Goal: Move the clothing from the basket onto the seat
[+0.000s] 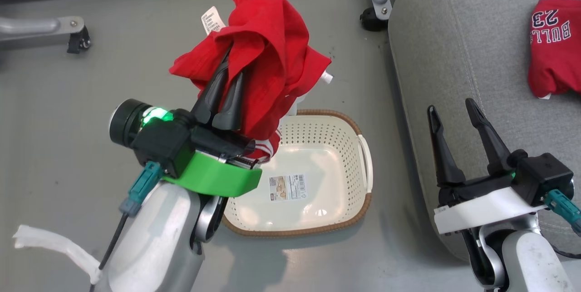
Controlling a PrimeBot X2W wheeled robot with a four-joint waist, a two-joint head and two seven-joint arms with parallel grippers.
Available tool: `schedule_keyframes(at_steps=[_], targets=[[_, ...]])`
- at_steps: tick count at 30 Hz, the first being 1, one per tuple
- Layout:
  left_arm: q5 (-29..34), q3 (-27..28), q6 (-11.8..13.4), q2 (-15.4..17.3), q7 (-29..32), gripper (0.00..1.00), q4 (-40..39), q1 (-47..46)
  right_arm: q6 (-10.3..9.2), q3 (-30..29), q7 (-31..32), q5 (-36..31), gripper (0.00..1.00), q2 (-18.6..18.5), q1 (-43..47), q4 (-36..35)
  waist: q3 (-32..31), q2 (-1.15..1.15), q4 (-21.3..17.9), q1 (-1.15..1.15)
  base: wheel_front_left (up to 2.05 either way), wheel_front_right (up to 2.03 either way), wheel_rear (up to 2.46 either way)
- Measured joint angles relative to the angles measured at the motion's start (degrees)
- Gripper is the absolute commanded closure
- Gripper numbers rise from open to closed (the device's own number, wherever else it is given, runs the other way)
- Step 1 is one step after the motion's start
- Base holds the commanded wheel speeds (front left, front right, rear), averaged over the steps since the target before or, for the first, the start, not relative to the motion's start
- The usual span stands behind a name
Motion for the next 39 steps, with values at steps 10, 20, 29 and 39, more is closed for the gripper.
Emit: schedule_keyframes(at_steps=[10,20,29,39], targets=[[1.13,3.16,-1.52,-1.40,0.00,1.00,-5.82,7.87,0.00,0.96,1.89,0.20,0.00,-0.11,3.32,-0.13,-5.77,0.00,0.92,0.00,0.00,0.00,0.00],[1.29,2.78,-2.38,-1.74,0.00,1.00,-6.26,16.10,0.00,2.71,3.56,0.94,0.00,0.42,7.61,0.22,-11.70,0.00,0.61,0.00,0.00,0.00,0.00],[0.65,2.27,-2.38,-1.72,0.00,1.00,-5.37,18.80,0.00,3.23,4.41,1.07,0.00,0.67,9.09,0.22,-14.45,0.00,0.40,0.00,0.00,0.00,0.00],[0.57,2.34,-2.38,-1.56,0.00,1.00,-5.53,19.11,0.00,3.67,4.89,1.44,0.00,0.79,9.35,0.18,-14.72,0.00,0.55,0.00,0.00,0.00,0.00]])
